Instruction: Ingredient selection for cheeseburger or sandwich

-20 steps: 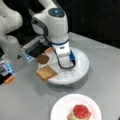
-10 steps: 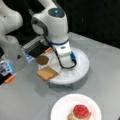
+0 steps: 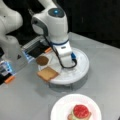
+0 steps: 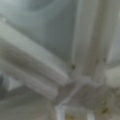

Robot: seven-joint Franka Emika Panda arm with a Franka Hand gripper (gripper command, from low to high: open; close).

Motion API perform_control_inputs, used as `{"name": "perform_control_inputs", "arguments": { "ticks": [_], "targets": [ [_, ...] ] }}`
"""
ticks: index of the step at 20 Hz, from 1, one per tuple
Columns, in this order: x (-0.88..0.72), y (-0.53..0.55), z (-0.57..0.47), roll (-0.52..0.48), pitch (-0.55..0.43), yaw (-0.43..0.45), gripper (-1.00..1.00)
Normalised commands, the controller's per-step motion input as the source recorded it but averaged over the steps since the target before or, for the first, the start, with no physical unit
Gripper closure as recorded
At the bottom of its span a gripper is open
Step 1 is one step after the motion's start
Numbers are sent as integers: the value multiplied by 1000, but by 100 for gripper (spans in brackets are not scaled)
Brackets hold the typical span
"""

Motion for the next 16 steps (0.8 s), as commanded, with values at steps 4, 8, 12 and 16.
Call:
{"name": "perform_control_inputs", "arguments": {
  "ticks": [4,8,12,16],
  "targets": [
    [-192,-206,-207,21,3,259,-100],
    [-189,-206,-196,32,14,292,-100],
    [-167,-211,-170,34,41,275,-100],
    [-154,-187,-150,37,50,202,-100]
  ]
}}
